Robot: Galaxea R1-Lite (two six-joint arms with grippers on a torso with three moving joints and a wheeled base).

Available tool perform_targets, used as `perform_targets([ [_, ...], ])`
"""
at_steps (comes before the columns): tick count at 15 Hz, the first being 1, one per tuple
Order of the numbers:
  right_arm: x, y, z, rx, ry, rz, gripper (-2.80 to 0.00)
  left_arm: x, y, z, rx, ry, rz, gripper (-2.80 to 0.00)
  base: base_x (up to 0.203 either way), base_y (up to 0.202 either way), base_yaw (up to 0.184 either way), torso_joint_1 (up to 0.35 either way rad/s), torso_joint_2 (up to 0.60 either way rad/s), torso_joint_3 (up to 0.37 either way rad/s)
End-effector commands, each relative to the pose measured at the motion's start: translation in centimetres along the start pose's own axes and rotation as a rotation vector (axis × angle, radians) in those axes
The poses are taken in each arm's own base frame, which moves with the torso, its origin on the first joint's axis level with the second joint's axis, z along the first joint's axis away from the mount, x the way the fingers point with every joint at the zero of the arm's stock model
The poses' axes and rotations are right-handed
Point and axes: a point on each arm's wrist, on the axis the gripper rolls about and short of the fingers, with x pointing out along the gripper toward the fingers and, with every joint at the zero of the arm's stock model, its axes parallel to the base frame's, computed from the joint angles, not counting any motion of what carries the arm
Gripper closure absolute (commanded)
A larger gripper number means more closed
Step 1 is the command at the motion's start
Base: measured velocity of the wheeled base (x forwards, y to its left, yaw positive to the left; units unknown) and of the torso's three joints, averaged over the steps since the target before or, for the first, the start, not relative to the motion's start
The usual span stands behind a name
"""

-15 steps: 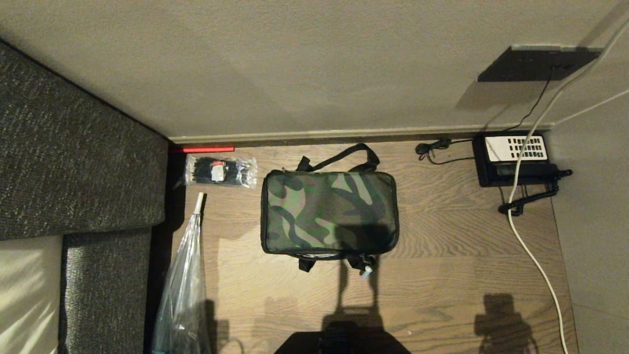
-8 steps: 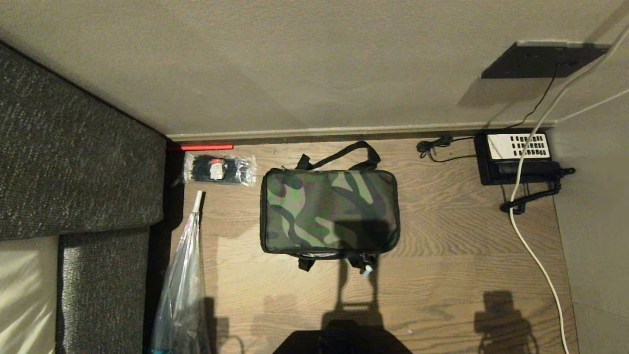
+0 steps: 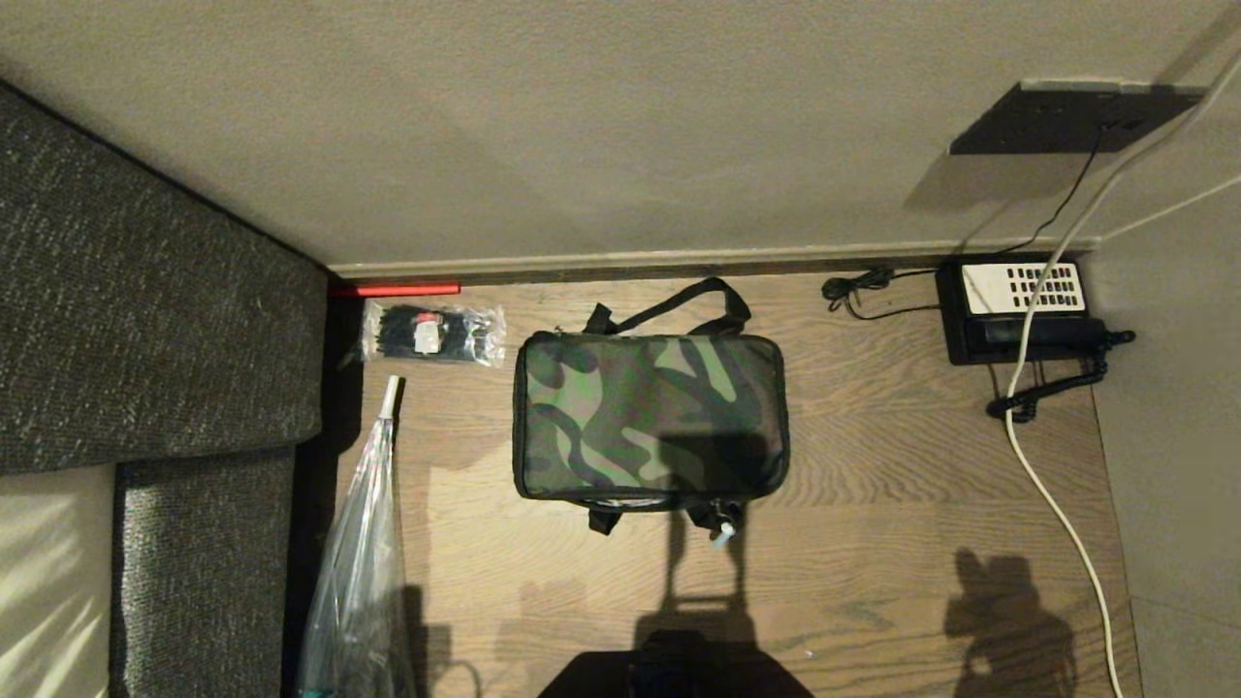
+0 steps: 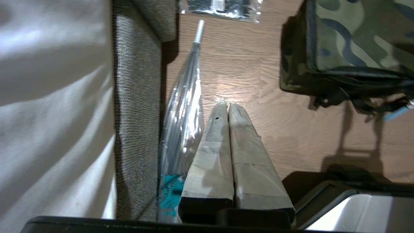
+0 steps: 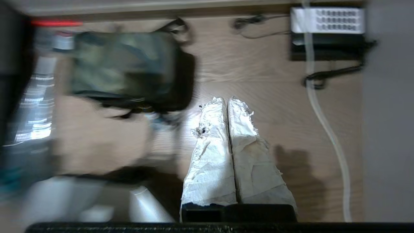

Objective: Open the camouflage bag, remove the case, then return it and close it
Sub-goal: Open the top of the storage box

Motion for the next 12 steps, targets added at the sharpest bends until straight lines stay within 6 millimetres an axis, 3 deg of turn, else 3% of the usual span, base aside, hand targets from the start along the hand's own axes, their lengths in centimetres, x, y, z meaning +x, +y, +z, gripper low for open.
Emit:
perform_targets([
  [1, -3.1, 0.7, 0.0, 0.075, 0.204, 0.098, 0.00, 0.0, 0.0, -0.1, 0.000, 0.003, 0.001, 0.00, 0.000, 0.000, 0.000, 0.000, 0.00, 0.000],
  [3, -2.7, 0.8, -0.7, 0.123, 0.317, 0.163, 0.00, 0.0, 0.0, -0.1, 0.000, 0.003, 0.001, 0.00, 0.000, 0.000, 0.000, 0.000, 0.00, 0.000],
  [4, -2.0, 0.8, 0.0, 0.143, 0.357, 0.158, 0.00, 0.0, 0.0, -0.1, 0.000, 0.003, 0.001, 0.00, 0.000, 0.000, 0.000, 0.000, 0.00, 0.000],
  [6, 1.4, 0.4, 2.1, 0.203, 0.509, 0.143, 0.00, 0.0, 0.0, -0.1, 0.001, 0.002, 0.001, 0.00, 0.000, 0.000, 0.000, 0.000, 0.00, 0.000],
  [8, 7.2, -0.4, 3.4, 0.264, 0.706, 0.133, 0.00, 0.0, 0.0, -0.1, 0.001, 0.003, 0.001, 0.00, 0.000, 0.000, 0.000, 0.000, 0.00, 0.000],
  [9, 11.1, -1.0, 3.1, 0.277, 0.772, 0.139, 0.00, 0.0, 0.0, -0.1, 0.000, 0.003, 0.001, 0.00, 0.000, 0.000, 0.000, 0.000, 0.00, 0.000],
  [11, 19.2, -2.1, 0.4, 0.297, 0.885, 0.177, 0.00, 0.0, 0.0, -0.1, 0.000, 0.003, 0.001, 0.00, 0.000, 0.000, 0.000, 0.000, 0.00, 0.000],
  [12, 22.4, -2.4, -1.4, 0.306, 0.928, 0.196, 0.00, 0.0, 0.0, -0.1, 0.000, 0.003, 0.001, 0.00, 0.000, 0.000, 0.000, 0.000, 0.00, 0.000],
])
